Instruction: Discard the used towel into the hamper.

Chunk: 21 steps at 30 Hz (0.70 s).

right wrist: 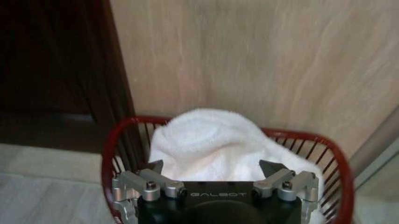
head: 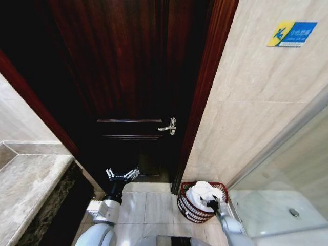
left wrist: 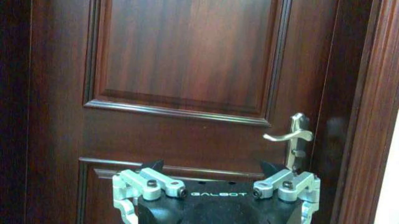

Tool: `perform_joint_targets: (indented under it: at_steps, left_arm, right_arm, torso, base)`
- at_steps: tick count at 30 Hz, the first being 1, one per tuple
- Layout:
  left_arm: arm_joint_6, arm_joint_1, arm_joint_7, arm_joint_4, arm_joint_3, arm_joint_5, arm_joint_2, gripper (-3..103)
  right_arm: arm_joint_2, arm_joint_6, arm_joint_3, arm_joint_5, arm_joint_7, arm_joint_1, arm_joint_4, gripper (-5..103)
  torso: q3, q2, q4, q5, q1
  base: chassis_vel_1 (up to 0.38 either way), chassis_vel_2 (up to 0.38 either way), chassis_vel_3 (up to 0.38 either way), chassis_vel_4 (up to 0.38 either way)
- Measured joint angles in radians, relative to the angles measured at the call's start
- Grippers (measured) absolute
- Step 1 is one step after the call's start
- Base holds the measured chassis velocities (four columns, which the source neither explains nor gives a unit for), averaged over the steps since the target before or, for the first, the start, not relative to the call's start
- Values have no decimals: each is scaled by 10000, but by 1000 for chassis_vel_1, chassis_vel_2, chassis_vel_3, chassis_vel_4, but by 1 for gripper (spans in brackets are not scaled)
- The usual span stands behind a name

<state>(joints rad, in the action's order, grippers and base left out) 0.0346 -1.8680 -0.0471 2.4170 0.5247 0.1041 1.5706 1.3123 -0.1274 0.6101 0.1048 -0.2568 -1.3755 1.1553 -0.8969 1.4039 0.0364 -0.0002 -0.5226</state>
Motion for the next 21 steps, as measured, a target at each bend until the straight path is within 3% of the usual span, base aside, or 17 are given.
perform_joint_targets:
  at_steps: [3, 11, 21]
  left_arm:
    - [0, 0, 0, 0, 0, 0, 0, 100]
    - [0, 0, 0, 0, 0, 0, -1, 100]
    - [0, 0, 0, 0, 0, 0, 0, 100]
  right_arm:
    - [106, -775, 210, 318, 377, -1083, 1420, 100]
    - [290, -1280, 682, 843, 897, -2908, 4168, 100]
    - [877, -545, 704, 439, 1925, -4334, 8185, 100]
  torso:
    - [0, 0, 3, 1, 0]
    - [0, 0, 1, 3, 0]
    - [-1, 0, 3, 0, 0]
  base:
    - [0, 0, 0, 0]
    - [0, 0, 0, 0]
    - [0, 0, 0, 0]
